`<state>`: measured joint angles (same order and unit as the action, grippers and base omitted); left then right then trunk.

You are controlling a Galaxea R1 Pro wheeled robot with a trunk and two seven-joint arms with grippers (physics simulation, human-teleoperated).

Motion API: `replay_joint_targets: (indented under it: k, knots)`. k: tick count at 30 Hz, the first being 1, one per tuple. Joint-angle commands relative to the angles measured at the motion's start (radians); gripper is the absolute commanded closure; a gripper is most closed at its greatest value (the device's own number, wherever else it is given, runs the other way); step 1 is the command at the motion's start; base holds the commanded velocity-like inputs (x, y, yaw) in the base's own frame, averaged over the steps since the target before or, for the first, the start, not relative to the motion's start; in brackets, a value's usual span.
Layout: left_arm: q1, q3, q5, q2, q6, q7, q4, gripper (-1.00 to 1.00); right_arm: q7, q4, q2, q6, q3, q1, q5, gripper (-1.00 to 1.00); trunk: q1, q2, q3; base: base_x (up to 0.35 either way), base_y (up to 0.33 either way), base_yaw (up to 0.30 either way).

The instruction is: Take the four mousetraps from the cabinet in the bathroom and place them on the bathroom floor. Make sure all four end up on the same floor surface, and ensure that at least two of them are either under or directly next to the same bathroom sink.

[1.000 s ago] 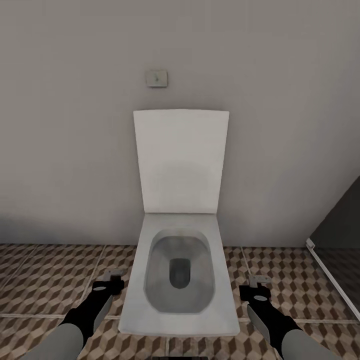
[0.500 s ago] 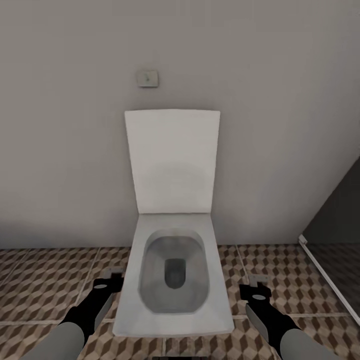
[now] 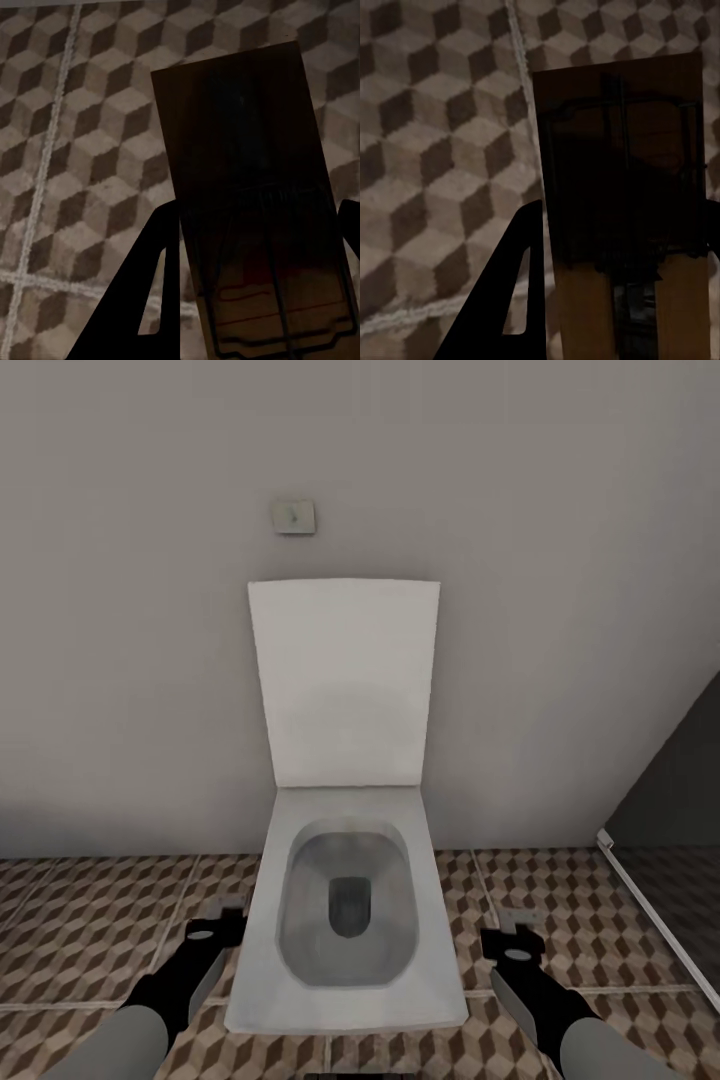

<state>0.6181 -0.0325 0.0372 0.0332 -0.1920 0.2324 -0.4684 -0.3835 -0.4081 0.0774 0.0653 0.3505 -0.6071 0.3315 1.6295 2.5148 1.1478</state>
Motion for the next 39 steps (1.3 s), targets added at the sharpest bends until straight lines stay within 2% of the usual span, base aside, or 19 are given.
replay_joint_targets:
  k: [1,4,7,10,13,19,27,35,39]
  knots:
    - [0.0,-0.004,0.003,0.002,-0.004,0.005,0.004,1.0,-0.004,0.0,0.001,0.005,0.009,0.0,0.006,1.0,0.0,0.0,0.001,0.0,0.0,0.0]
    - [0.0,-0.001,0.009,0.004,0.003,0.003,0.024,1.0,-0.002,0.006,0.001,0.001,0.009,0.0,0.006,1.0,0.0,0.0,0.001,0.0,0.0,0.0]
    - [0.0,0.002,0.007,0.007,0.01,0.003,0.084,1.0,-0.001,0.01,0.001,-0.007,0.009,-0.006,0.008,1.0,0.0,0.0,0.001,0.0,0.0,0.0]
    - [0.0,0.002,0.005,0.007,0.011,0.002,0.107,1.0,0.0,0.017,-0.018,-0.008,0.01,-0.021,0.007,1.0,0.0,0.0,0.001,0.0,0.0,0.0]
    - [0.0,0.0,0.003,0.003,0.016,0.002,0.12,1.0,0.0,0.058,-0.057,-0.018,0.011,-0.045,-0.013,1.0,0.0,0.0,0.001,0.0,0.0,0.0]
    - [0.0,-0.001,0.003,-0.001,0.073,0.003,0.125,1.0,0.001,0.118,-0.081,-0.077,0.01,-0.073,-0.049,1.0,0.0,0.0,0.001,0.0,0.0,0.0]
    - [0.0,0.0,0.003,-0.007,0.085,0.002,0.112,1.0,0.002,0.131,-0.082,-0.096,0.01,-0.08,-0.059,1.0,0.0,0.0,0.001,0.0,0.0,0.0]
    - [0.0,0.0,0.002,-0.05,0.081,0.009,0.112,1.0,0.002,0.132,-0.085,-0.09,0.01,-0.08,-0.06,1.0,0.0,0.0,0.001,0.0,0.0,0.0]
    - [0.0,0.0,0.001,-0.057,0.081,0.013,0.111,1.0,0.002,0.132,-0.085,-0.089,0.01,-0.08,-0.061,1.0,0.0,0.0,0.001,0.0,0.0,0.0]
